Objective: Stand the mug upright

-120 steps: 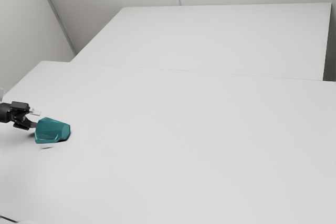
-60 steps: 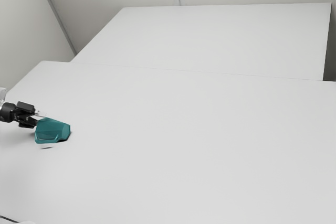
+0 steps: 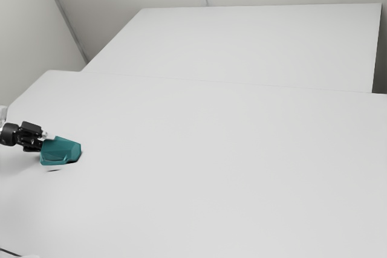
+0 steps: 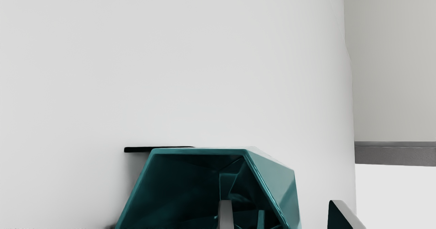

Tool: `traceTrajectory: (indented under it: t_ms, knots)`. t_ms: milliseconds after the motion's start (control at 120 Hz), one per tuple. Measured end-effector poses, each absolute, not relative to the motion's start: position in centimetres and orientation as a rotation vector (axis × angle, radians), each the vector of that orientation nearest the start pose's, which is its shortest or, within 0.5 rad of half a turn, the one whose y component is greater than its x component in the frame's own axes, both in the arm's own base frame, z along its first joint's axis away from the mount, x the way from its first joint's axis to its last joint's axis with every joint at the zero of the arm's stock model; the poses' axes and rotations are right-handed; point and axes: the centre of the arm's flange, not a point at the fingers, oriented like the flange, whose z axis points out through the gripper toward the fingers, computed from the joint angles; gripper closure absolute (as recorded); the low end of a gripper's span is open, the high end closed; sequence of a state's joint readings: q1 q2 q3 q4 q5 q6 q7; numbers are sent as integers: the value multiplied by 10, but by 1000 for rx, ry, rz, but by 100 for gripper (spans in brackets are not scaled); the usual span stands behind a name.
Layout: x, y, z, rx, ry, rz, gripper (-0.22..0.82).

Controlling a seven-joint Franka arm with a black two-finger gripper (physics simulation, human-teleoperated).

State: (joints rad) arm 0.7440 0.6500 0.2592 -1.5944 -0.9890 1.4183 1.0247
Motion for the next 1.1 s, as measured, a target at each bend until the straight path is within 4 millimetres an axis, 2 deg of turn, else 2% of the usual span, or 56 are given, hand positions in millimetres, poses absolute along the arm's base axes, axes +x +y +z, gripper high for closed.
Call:
traceTrajectory:
  t_ms: [483, 892, 1100]
  knots:
    - [439, 452, 259, 2043, 280, 362, 60]
    - [441, 451, 260, 2047, 279, 369, 74]
    - [448, 448, 282, 2058, 251, 404, 77]
